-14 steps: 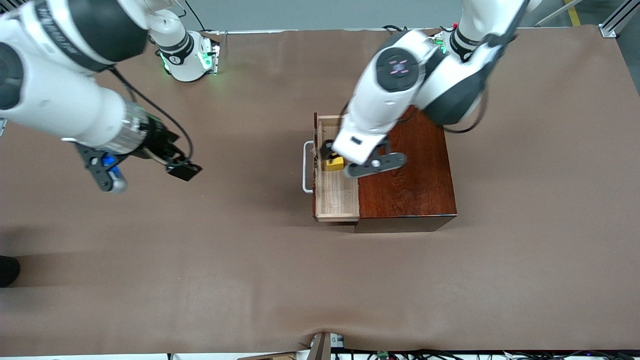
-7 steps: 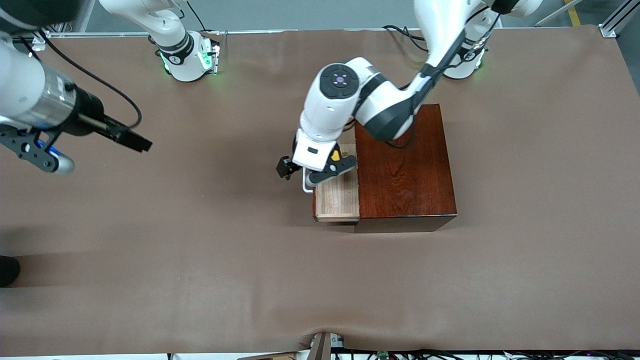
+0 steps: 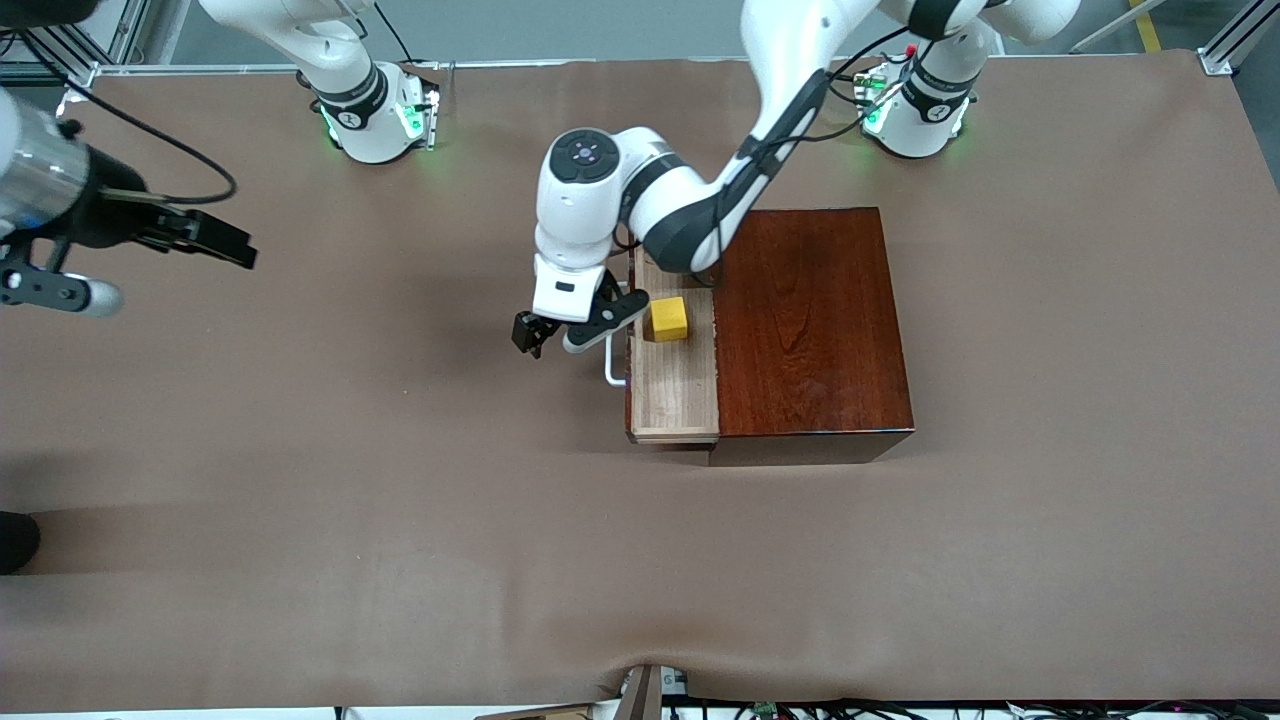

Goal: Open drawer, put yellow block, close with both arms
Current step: 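Withdraw the right gripper while the left gripper reaches the drawer front, then push the drawer shut into the box with the left gripper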

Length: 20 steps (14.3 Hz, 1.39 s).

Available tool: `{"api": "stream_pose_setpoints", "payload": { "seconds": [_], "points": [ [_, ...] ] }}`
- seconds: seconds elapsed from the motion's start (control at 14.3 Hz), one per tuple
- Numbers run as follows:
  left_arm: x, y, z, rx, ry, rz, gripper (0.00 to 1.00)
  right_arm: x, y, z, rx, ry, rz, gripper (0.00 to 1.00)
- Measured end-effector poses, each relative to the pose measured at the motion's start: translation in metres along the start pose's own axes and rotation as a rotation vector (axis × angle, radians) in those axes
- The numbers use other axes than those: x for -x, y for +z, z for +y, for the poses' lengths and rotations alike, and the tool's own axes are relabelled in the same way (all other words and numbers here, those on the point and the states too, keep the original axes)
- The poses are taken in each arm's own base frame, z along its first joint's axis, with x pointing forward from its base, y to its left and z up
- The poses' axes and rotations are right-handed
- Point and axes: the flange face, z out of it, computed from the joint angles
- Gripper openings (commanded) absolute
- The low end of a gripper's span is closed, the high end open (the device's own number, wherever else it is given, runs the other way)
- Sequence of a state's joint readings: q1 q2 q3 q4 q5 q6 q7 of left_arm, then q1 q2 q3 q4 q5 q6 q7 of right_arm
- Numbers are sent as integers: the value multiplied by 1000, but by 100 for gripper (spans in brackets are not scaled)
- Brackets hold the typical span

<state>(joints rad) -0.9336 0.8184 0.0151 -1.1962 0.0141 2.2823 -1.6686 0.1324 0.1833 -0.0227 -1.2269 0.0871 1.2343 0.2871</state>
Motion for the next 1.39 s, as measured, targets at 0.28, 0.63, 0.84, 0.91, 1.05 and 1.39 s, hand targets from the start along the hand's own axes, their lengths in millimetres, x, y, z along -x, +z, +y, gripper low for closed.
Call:
{"api": "stream_pose_setpoints", "payload": {
  "seconds": [0.28, 0.63, 0.84, 0.91, 1.05, 1.39],
  "points": [
    [-11, 15, -5, -50, -99, 87, 100, 12, 6, 16, -11, -107, 84, 100],
    [-10, 13, -7, -88, -113, 106, 100, 33, 9, 39, 44, -193, 111, 100],
    [-25, 9, -11, -171, -136, 134, 100, 25, 5, 78, 36, -151, 124, 100],
    [-35, 11, -15, -215, -149, 147, 100, 22, 3, 94, 34, -150, 127, 100],
    [-54, 15, -25, -294, -176, 167, 100, 20, 1, 110, 32, -153, 131, 100],
    [-95, 24, -47, -450, -235, 192, 100, 24, -4, 97, 35, -178, 137, 100]
  ]
}}
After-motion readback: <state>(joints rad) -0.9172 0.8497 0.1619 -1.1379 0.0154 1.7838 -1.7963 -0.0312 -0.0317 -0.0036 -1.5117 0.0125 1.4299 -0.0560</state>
